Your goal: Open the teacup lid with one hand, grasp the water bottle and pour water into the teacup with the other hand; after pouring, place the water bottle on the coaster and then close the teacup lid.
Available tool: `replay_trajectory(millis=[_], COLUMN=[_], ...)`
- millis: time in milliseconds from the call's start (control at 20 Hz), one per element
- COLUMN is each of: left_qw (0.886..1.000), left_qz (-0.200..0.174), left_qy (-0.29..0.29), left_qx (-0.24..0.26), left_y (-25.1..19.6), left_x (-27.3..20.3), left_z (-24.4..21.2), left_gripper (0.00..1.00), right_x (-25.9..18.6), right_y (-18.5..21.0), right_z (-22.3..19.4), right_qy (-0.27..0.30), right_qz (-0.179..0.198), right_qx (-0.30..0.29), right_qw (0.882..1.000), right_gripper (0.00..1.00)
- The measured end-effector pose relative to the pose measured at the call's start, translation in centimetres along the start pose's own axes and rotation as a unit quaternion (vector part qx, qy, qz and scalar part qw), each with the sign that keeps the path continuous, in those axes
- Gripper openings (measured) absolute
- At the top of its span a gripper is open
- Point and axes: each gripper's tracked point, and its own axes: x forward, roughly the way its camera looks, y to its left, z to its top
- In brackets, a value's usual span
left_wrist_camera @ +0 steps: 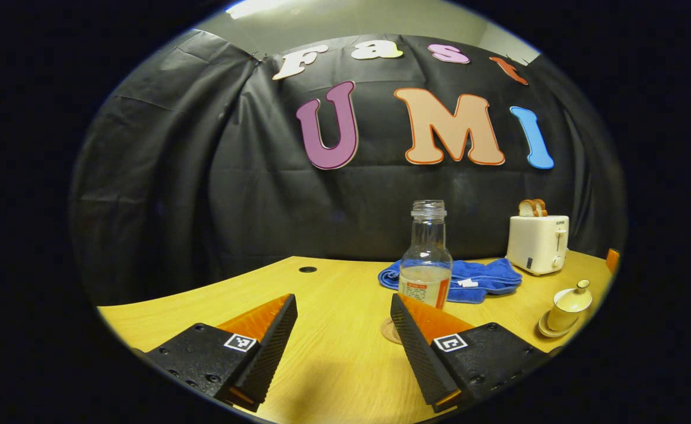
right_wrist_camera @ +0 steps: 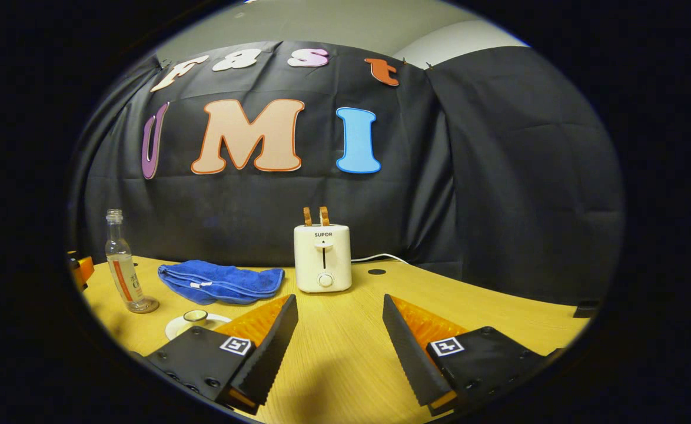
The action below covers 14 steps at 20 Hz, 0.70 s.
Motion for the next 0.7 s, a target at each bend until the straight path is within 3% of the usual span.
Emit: replay_trajectory(millis=[700], left_qw=[1.0], left_qz=[0.0], left_qy=[-0.001], left_qx=[0.0], left_y=[-0.3], left_x=[-0.46], left_z=[-0.02], left_gripper=[0.93], right_x=[0.03], right_y=[0.01], right_z=[0.02], right_qy=[0.001], right_qz=[0.005], right_qx=[0.001], right_qw=[1.0], right_gripper=[0.89])
